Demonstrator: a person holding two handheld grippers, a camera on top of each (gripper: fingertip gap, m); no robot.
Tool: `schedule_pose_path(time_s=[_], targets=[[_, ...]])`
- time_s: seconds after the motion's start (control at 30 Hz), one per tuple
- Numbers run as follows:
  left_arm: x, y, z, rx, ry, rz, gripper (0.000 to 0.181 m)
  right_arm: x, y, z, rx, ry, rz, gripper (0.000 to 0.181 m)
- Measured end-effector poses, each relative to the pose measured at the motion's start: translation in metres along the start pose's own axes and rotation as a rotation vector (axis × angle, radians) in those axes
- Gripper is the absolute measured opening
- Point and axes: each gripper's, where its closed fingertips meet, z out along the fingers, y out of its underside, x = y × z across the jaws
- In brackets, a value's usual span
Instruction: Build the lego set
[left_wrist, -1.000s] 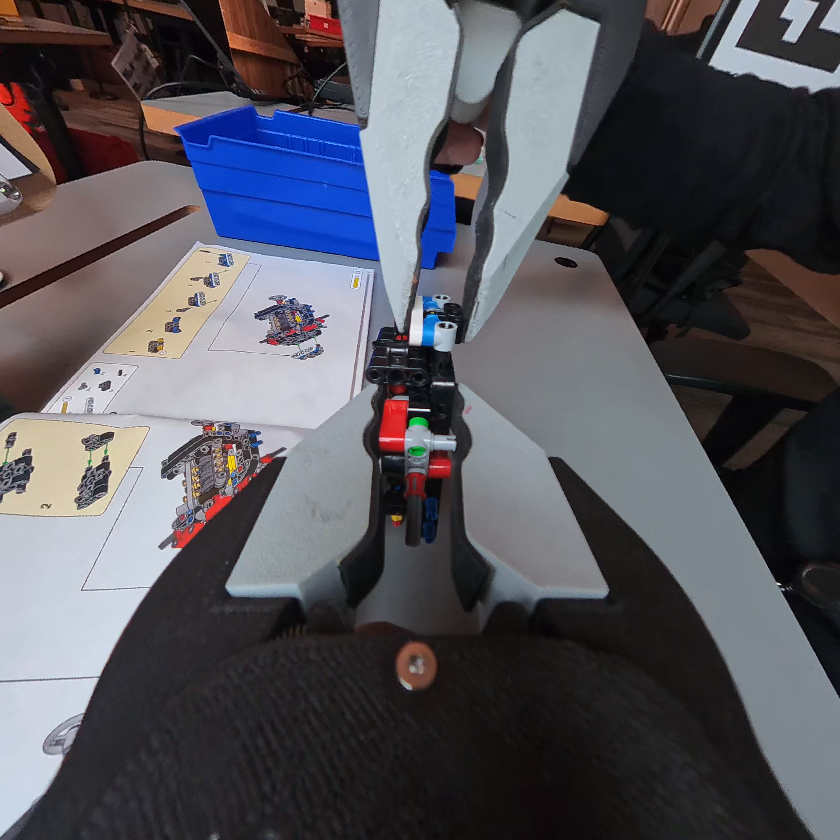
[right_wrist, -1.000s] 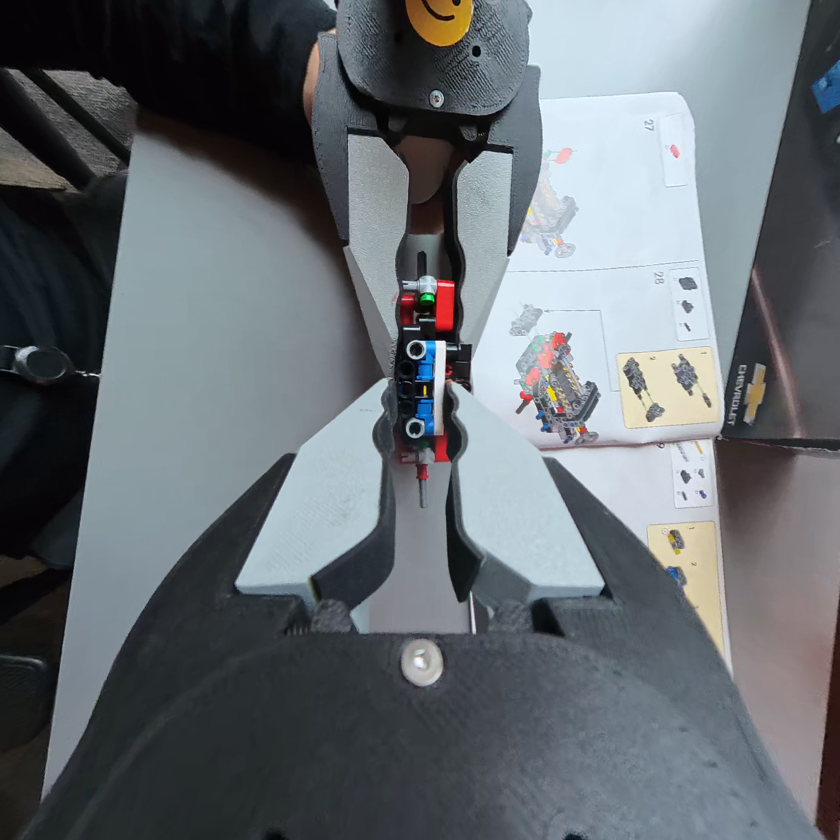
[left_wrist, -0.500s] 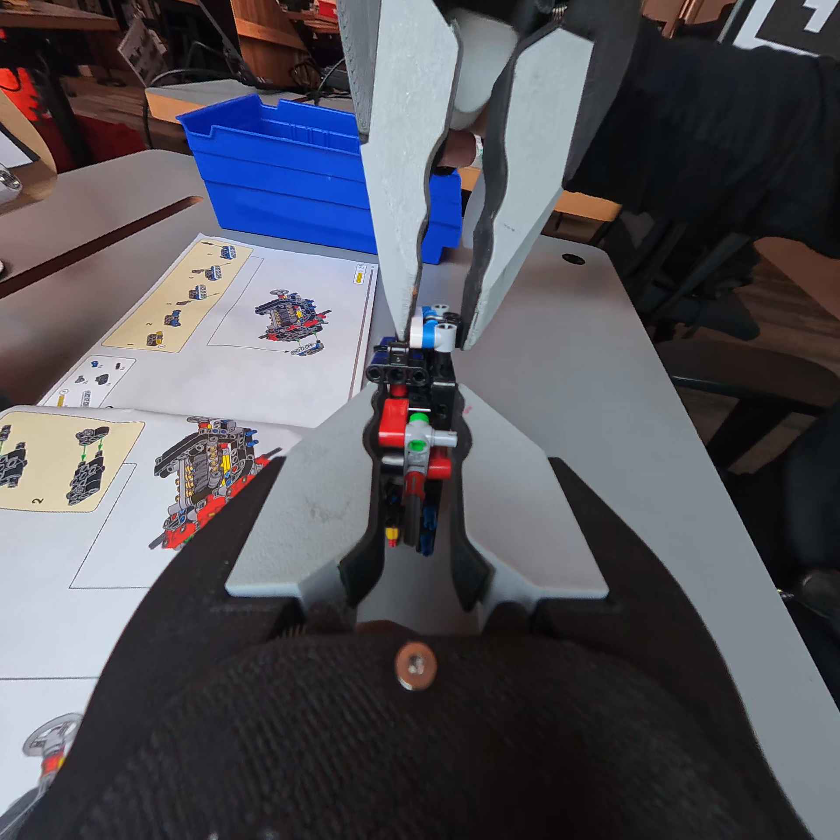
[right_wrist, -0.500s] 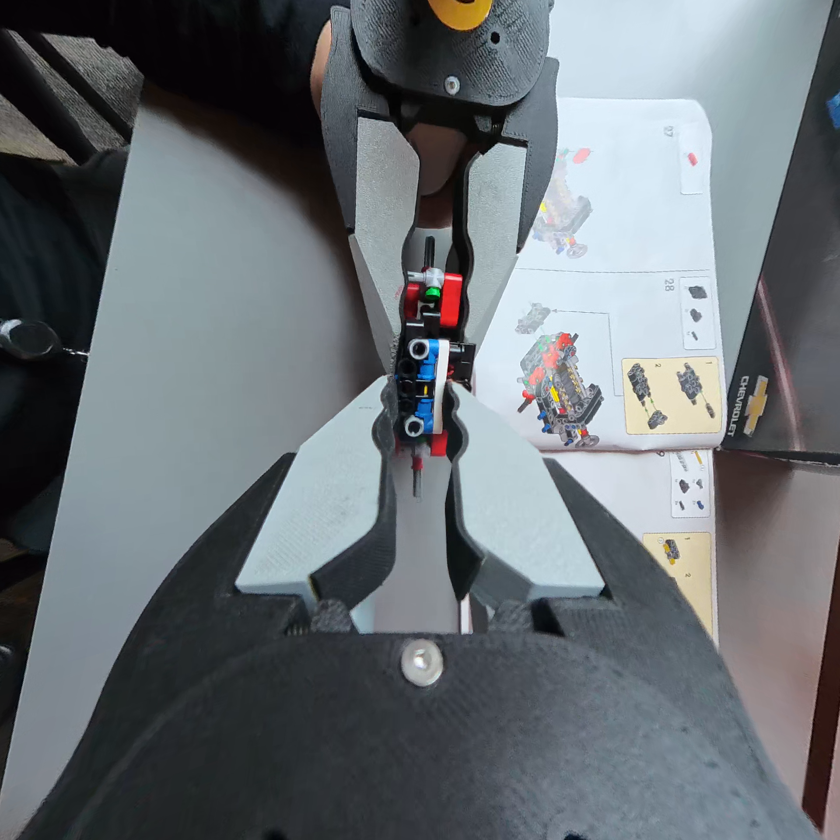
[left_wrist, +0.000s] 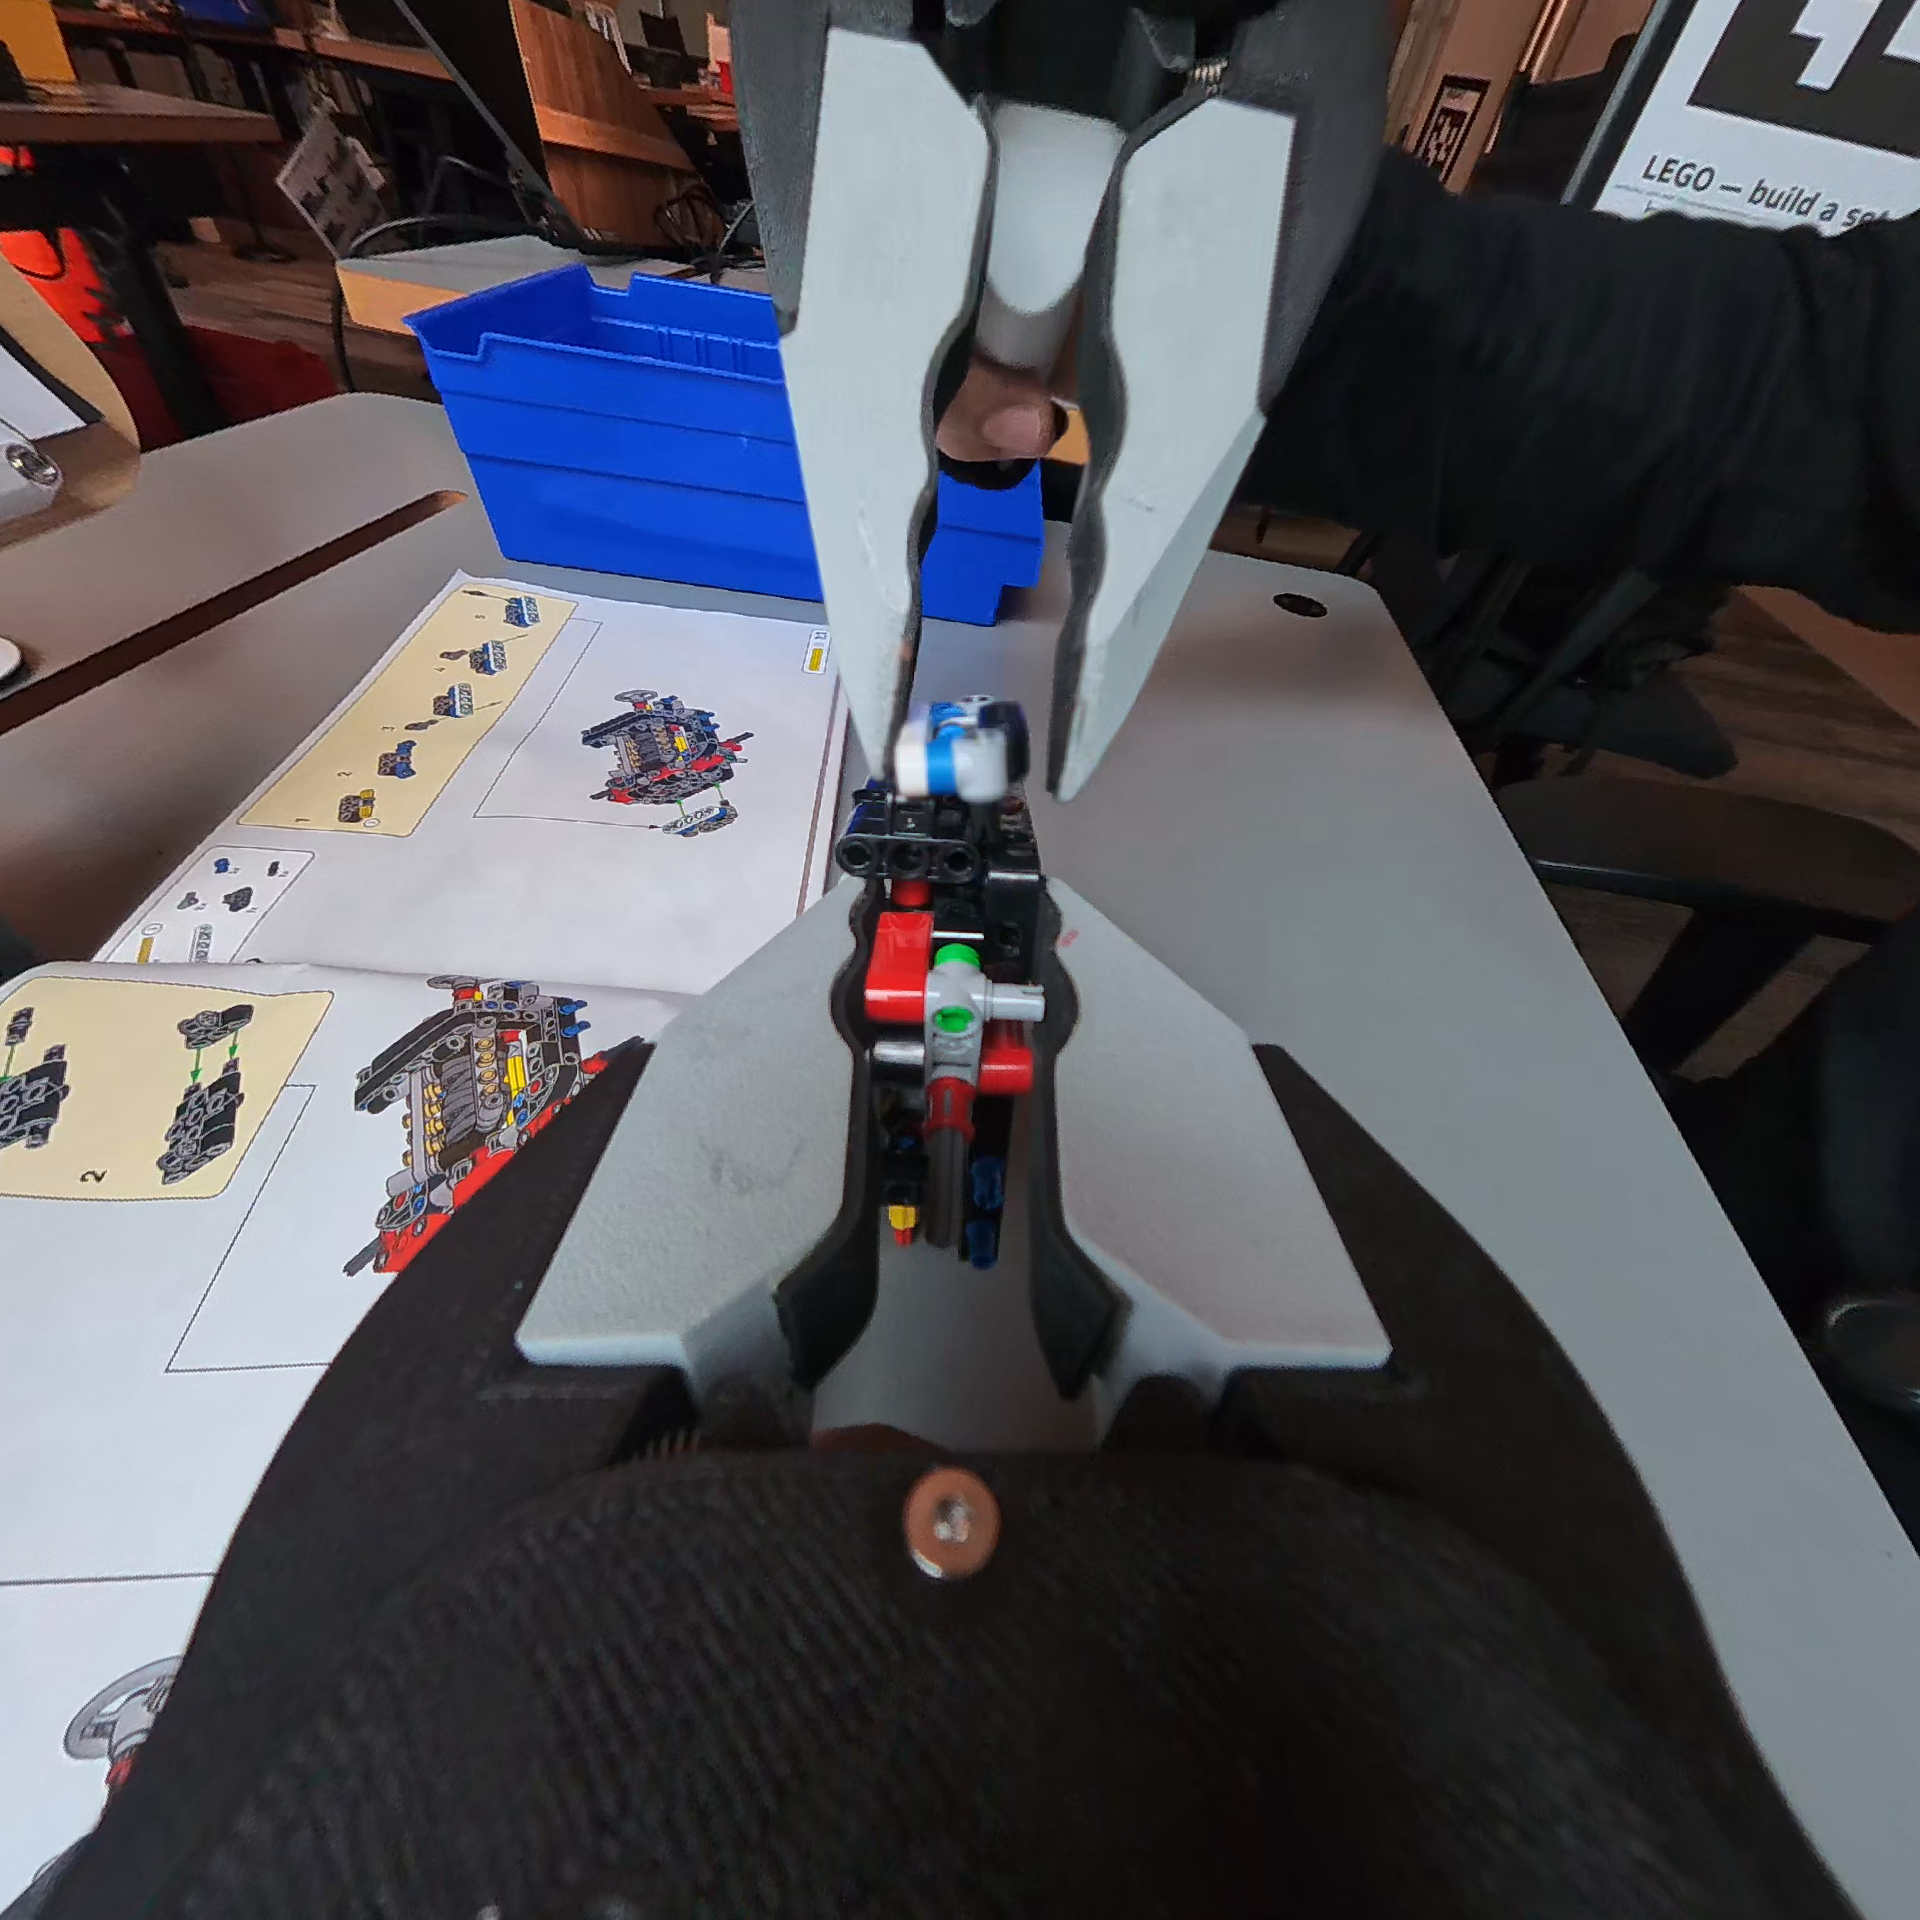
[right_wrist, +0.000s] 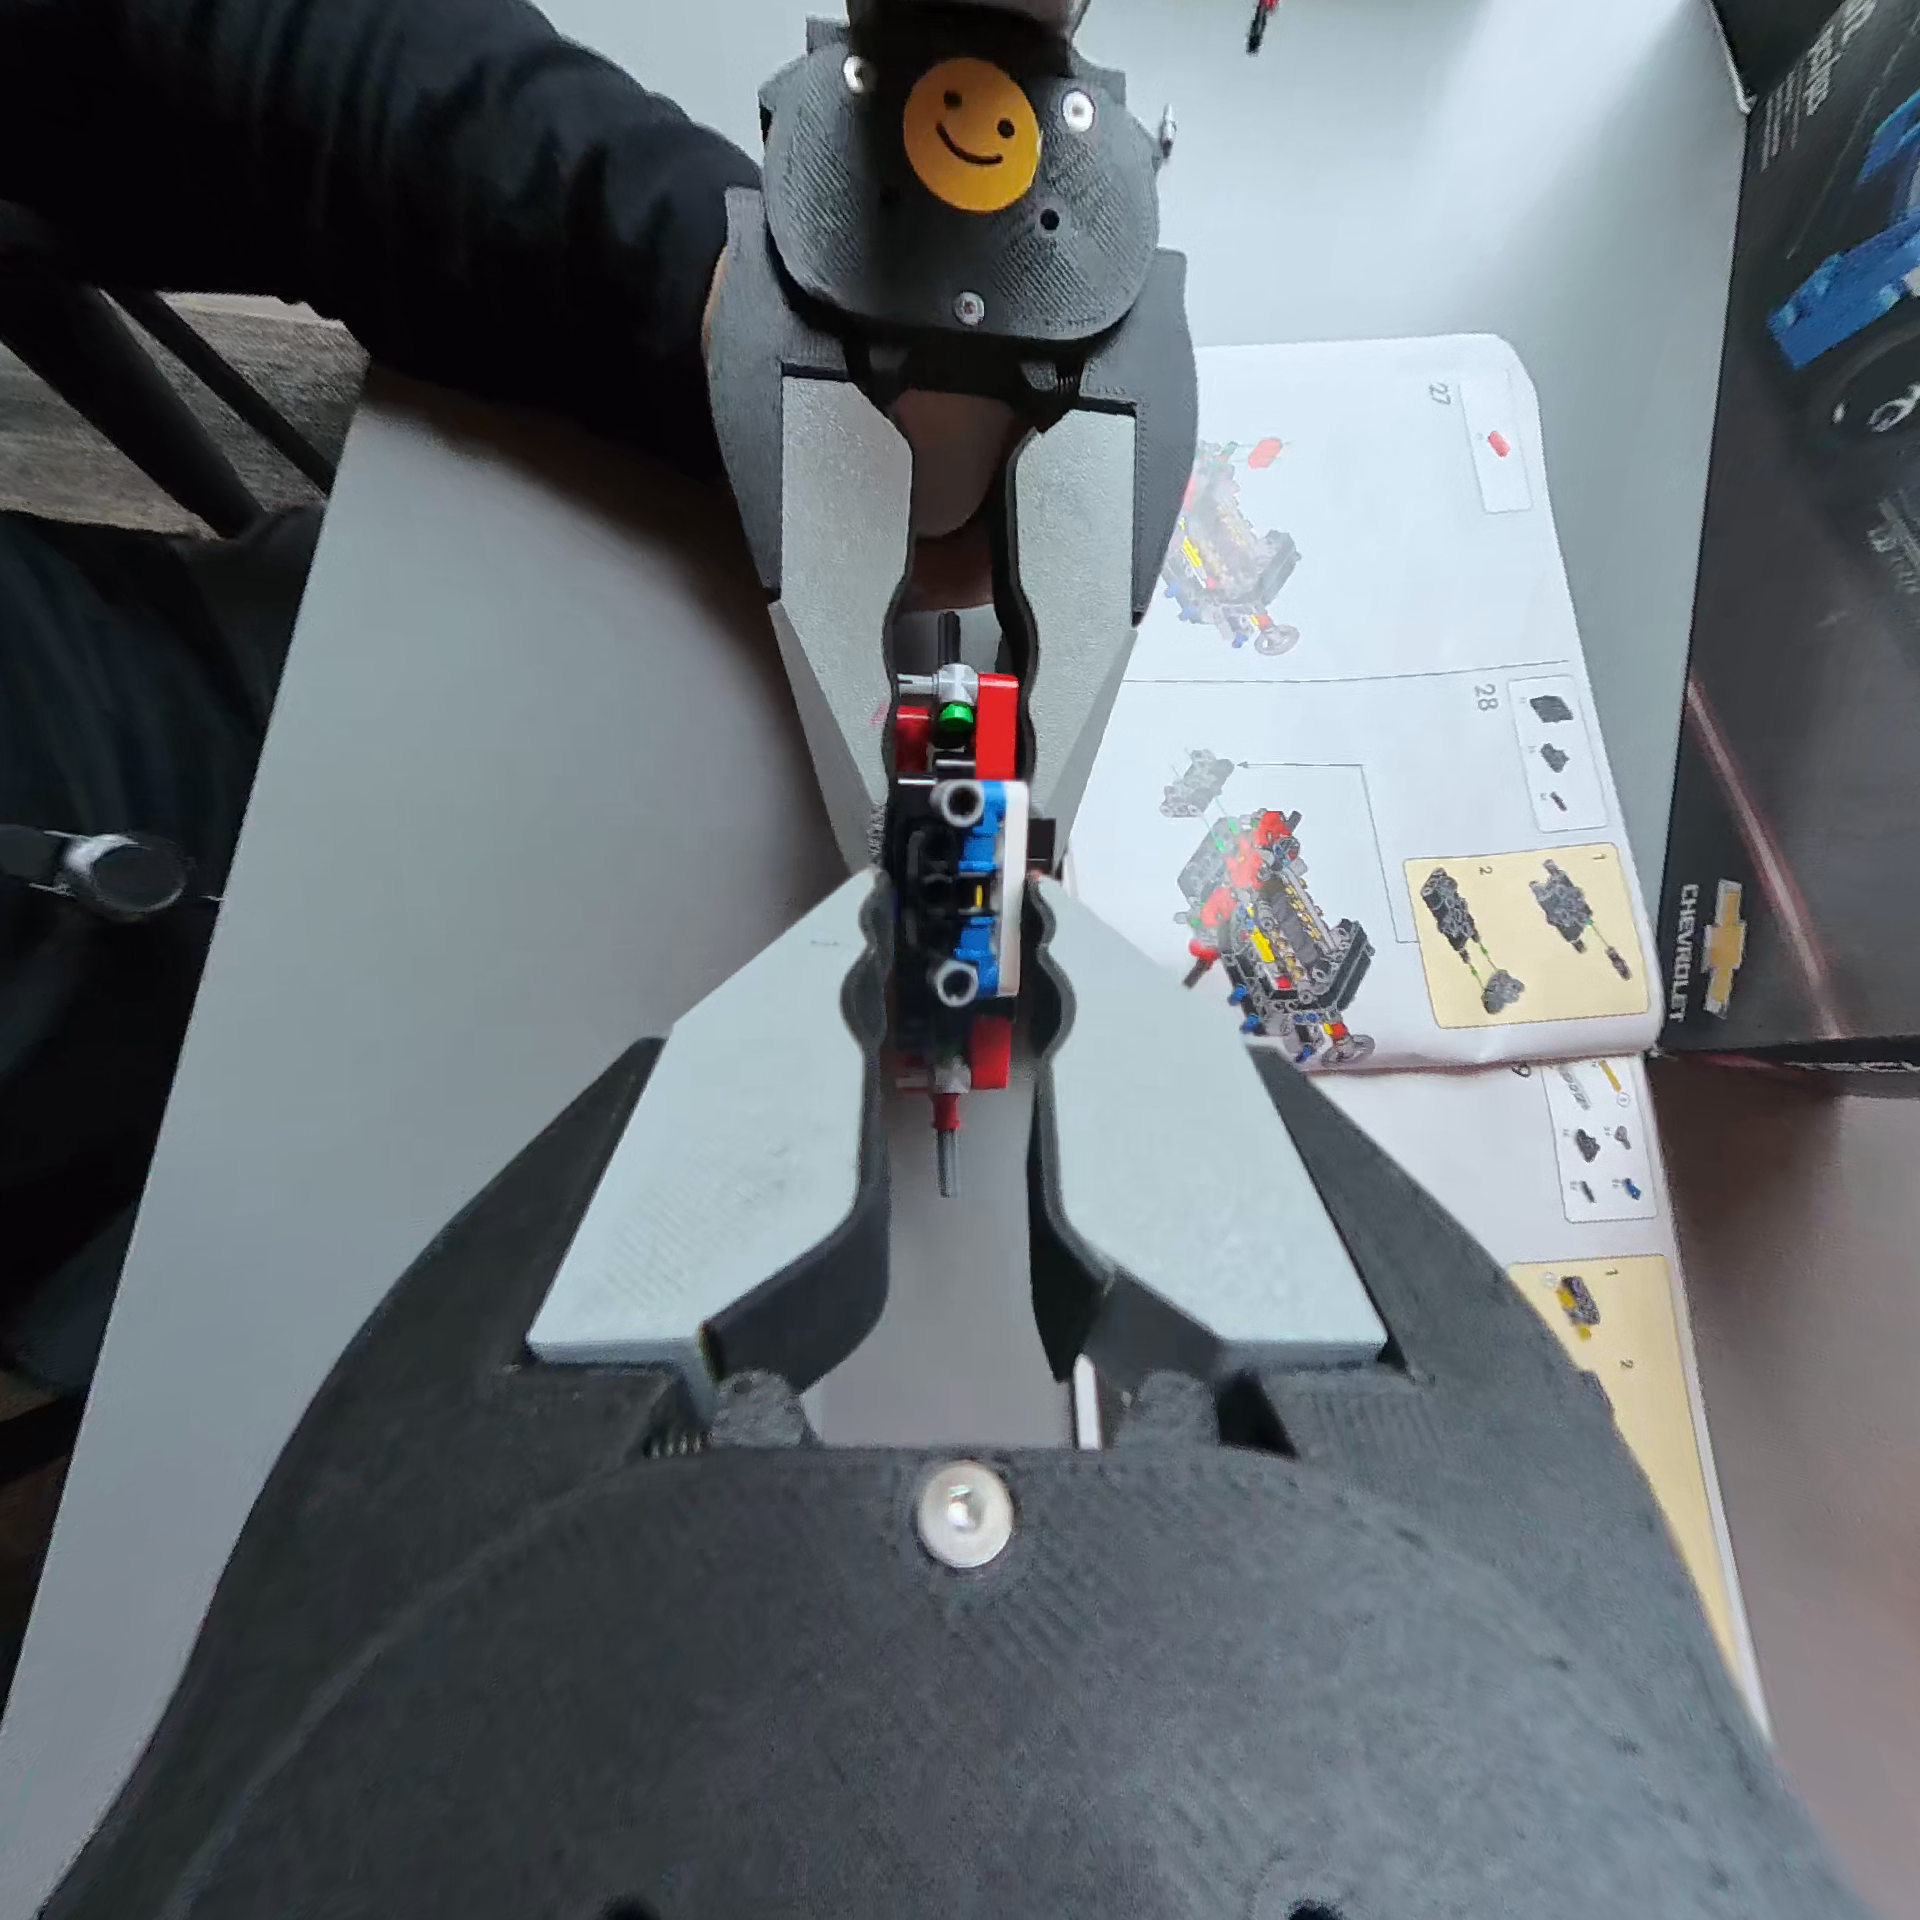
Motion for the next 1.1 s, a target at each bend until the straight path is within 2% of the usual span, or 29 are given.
schedule_pose_path(time_s=[0.1,0.2,0.33,0.5,0.63,0.93,1.1], targets=[[-0.001,0.0,-0.001,0.005,-0.004,-0.005,0.025,0.002,0.002,-0.002,0.003,0.038,-0.03,0.018],[-0.004,-0.001,-0.002,0.016,-0.005,-0.028,0.025,-0.003,0.001,-0.004,0.025,-0.002,0.008,0.018],[-0.005,-0.001,-0.002,0.026,-0.005,-0.054,0.025,0.004,0.009,-0.003,-0.076,0.035,0.047,0.018],[-0.006,-0.001,-0.003,0.034,0.004,-0.071,0.025,0.011,-0.002,-0.008,-0.123,0.01,0.094,0.018],[-0.007,-0.002,-0.004,0.038,0.009,-0.09,0.025,0.01,0.0,-0.003,-0.151,0.028,0.022,0.018],[-0.008,-0.001,-0.005,0.047,0.008,-0.095,0.025,0.011,0.001,0.001,-0.082,0.081,0.008,0.017],[-0.008,-0.002,-0.005,0.055,0.007,-0.105,0.025,0.013,-0.002,0.002,0.035,0.116,0.039,0.018]])
